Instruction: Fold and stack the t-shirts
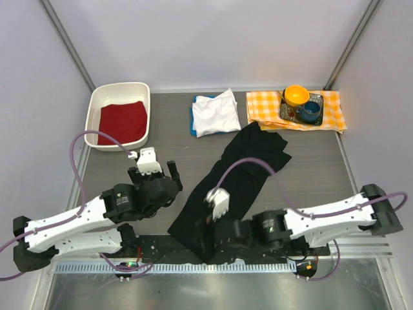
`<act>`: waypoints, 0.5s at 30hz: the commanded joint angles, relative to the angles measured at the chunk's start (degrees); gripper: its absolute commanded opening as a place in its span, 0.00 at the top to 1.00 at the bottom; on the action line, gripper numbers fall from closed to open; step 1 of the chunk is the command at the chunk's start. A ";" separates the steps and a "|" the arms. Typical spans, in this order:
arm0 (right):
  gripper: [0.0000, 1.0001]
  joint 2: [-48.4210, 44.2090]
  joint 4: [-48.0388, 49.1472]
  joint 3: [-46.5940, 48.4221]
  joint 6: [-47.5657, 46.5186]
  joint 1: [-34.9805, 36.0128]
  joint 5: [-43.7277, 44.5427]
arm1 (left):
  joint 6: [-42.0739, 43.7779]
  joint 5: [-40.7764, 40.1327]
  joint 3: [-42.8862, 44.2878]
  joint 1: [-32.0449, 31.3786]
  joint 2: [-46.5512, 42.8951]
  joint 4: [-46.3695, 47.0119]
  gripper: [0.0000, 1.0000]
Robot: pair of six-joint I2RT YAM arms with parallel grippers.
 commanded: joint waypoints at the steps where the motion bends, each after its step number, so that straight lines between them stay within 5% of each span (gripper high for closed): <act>1: 0.00 -5.94 -8.32 3.84 -0.64 -13.80 20.64 | 2.57 -0.63 3.22 0.29 1.47 4.13 0.00; 6: 0.01 -2.71 -4.56 7.44 -6.35 -37.85 22.67 | 3.88 -0.02 3.31 1.43 2.27 6.42 0.00; 9: 0.00 4.14 2.65 11.21 -10.74 -50.08 14.62 | 5.90 1.83 3.13 3.53 3.85 8.96 0.00; 15: 0.00 27.48 10.83 30.42 -17.87 -62.51 3.96 | 8.45 6.22 1.73 7.40 6.31 13.88 0.00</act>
